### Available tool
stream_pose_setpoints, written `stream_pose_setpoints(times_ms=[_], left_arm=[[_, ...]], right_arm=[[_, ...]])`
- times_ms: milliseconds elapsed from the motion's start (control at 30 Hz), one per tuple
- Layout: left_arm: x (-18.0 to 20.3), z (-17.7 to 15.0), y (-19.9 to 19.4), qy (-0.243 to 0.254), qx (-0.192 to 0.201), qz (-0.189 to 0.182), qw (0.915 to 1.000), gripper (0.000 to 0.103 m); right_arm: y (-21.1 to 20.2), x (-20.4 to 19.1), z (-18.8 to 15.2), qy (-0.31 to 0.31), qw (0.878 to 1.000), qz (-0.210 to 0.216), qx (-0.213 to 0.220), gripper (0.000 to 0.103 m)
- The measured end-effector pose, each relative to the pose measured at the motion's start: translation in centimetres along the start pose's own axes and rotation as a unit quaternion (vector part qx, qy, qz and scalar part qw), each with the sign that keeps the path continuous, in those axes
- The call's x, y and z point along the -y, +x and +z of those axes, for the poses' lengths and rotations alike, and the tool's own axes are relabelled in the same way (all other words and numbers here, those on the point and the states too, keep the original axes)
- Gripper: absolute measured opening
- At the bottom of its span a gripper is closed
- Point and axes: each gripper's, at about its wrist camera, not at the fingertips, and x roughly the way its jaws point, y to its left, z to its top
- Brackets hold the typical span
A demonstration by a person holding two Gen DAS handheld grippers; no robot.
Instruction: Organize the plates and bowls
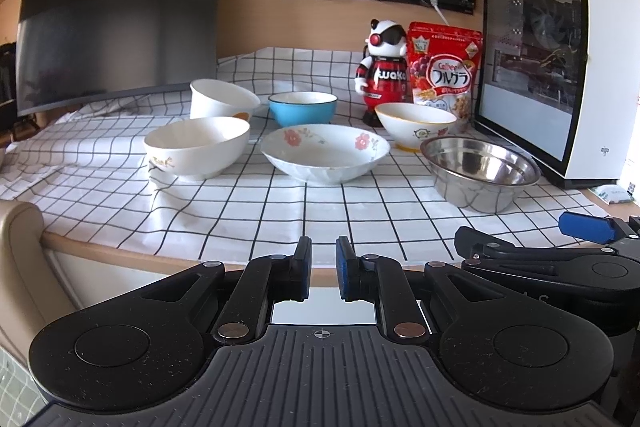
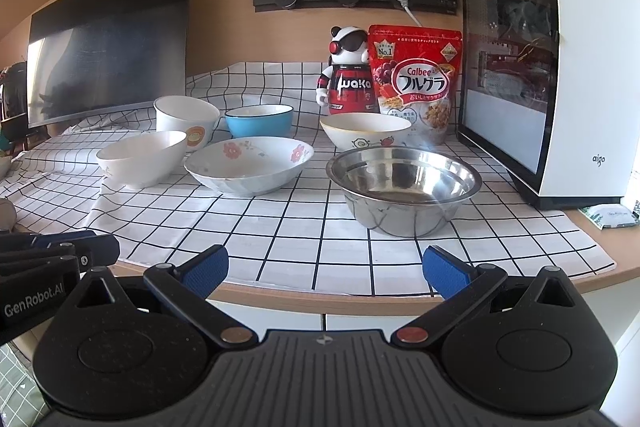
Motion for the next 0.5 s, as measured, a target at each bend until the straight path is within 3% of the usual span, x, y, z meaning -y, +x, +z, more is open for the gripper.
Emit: stream_pose_setpoints(times_ms=[500], left_arm=[[0.12, -0.08, 0.03, -0.002, -0.001, 0.001, 1.0, 0.016]], right_arm=[[0.06, 0.04, -0.04, 0.001, 1.0, 0.001, -0.001, 0.103]])
